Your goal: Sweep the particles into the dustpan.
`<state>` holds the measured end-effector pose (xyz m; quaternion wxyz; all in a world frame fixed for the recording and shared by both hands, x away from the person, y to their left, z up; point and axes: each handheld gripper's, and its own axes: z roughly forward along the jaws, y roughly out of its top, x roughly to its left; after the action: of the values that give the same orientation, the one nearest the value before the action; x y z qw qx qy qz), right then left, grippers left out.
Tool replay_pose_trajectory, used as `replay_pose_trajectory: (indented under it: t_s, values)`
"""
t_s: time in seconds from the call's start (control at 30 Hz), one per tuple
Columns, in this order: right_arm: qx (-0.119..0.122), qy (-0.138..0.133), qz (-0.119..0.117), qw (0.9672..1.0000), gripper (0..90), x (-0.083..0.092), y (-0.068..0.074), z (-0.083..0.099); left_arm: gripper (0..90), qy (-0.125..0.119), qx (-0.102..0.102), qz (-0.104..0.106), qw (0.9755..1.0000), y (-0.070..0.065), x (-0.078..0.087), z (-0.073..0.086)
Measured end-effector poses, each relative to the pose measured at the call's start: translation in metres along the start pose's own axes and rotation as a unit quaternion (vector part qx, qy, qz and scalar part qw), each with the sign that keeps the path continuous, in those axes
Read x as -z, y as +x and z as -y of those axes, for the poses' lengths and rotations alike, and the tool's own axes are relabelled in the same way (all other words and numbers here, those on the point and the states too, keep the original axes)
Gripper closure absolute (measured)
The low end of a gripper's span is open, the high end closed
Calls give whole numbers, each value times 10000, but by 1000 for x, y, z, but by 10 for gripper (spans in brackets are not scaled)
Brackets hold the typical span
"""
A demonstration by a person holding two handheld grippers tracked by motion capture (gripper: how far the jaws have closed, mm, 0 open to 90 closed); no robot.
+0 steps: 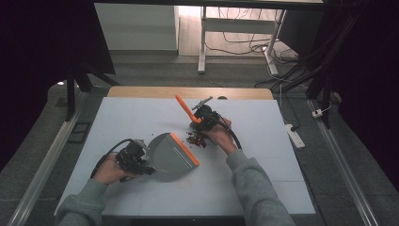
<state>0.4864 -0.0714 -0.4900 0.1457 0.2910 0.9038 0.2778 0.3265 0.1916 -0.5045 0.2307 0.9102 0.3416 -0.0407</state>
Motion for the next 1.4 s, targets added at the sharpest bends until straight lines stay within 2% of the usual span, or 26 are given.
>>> replay_pose_trajectory:
  t_s: [0.23, 0.33, 0.47, 0.53, 0.63, 0.77, 0.83, 1.0, 1.2, 1.3, 1.4]
  values:
    - [209, -52, -103, 9997, 711, 2, 23, 2, 617, -11, 10, 2, 10000, 0, -1, -1]
    - [199, -114, -317, 9992, 711, 3, 32, 2, 617, -17, 14, 7, 10000, 0, -1, -1]
    - [323, -131, -398, 9986, 711, 3, 48, 1, 616, -11, 20, -3, 10000, -1, -1, -2]
    - [341, -170, -537, 9978, 711, 4, 56, 0, 616, -17, 26, 5, 10000, -1, 0, -1]
    - [450, -206, -551, 9973, 711, 5, 66, 0, 617, -20, 29, 4, 10000, -1, 0, -1]
    - [399, -320, -803, 9955, 711, 11, 72, -2, 616, -10, 38, -2, 10000, -1, -1, -1]
    - [487, -385, -822, 9947, 711, 13, 74, -2, 616, -9, 41, -7, 10000, -2, -1, -1]
    - [328, -660, -840, 9937, 710, 24, 68, -3, 616, 28, 28, -9, 10000, -2, -2, 0]
    - [71, -954, -602, 9936, 710, 47, 47, -1, 616, 34, 31, 0, 10000, -1, -3, 0]
    - [-21, -928, -374, 9950, 710, 53, 35, 3, 616, 42, 22, -4, 10000, -2, -2, 0]
    - [-213, -804, -186, 9964, 710, 49, 21, 10, 616, 31, 28, -2, 10000, -2, -2, 0]
